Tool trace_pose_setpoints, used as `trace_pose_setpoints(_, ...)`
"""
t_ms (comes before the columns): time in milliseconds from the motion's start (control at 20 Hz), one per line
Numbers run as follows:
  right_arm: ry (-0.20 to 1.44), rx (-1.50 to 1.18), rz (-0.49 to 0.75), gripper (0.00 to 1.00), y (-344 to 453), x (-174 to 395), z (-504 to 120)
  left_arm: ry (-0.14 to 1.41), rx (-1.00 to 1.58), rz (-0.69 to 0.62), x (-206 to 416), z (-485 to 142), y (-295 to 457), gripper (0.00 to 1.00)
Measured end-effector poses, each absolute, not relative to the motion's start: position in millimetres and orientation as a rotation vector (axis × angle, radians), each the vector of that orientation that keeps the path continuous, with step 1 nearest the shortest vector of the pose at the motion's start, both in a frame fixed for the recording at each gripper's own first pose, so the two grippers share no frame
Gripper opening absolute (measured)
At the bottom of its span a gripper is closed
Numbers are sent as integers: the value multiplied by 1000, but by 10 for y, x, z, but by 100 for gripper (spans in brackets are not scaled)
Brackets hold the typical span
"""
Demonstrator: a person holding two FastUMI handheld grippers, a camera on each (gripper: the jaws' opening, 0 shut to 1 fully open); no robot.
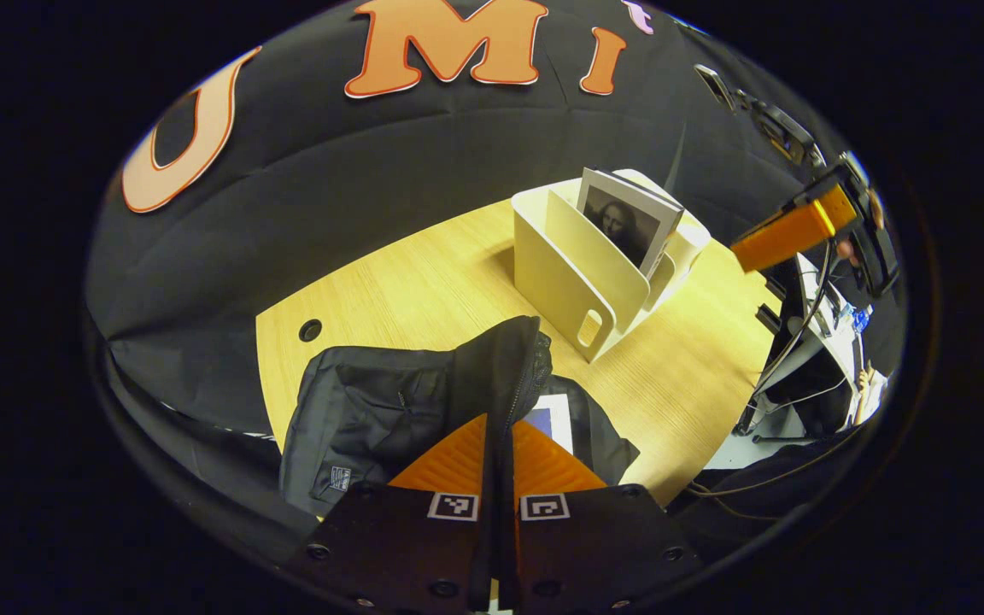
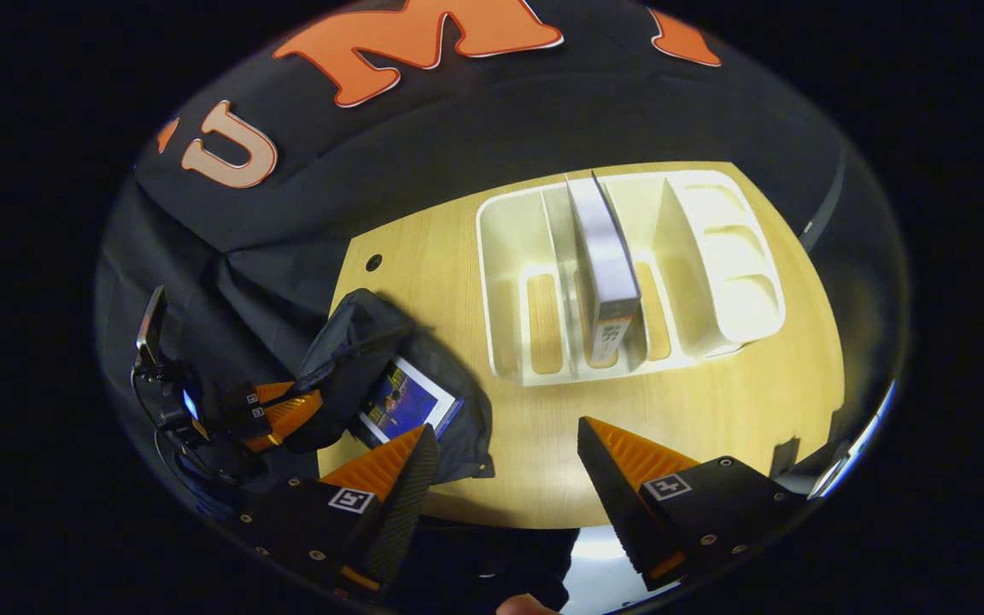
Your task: Open the schoolbag, grab two books from the bookshelf and put them into the schoolbag.
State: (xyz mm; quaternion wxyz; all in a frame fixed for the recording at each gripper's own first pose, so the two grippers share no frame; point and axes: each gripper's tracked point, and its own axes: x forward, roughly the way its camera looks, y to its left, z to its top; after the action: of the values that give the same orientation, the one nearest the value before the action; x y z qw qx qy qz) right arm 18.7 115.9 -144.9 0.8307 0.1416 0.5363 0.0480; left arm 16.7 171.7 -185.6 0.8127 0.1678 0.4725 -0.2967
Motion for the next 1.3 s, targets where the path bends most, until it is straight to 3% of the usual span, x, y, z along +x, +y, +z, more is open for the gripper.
trace_pose_setpoints(400,1151,159,118,98,755,757,-1178,1023,328,-557,150,-1870,1720,4)
trace_pose_setpoints(850,1230,88,103,98,518,1354,-1508,1026,342,-446,104,-1808,1764,4)
trace_pose_setpoints(1300,1337,18,103,83,430,1600,-2036,1061,331,-386,48,-1859,1752,4)
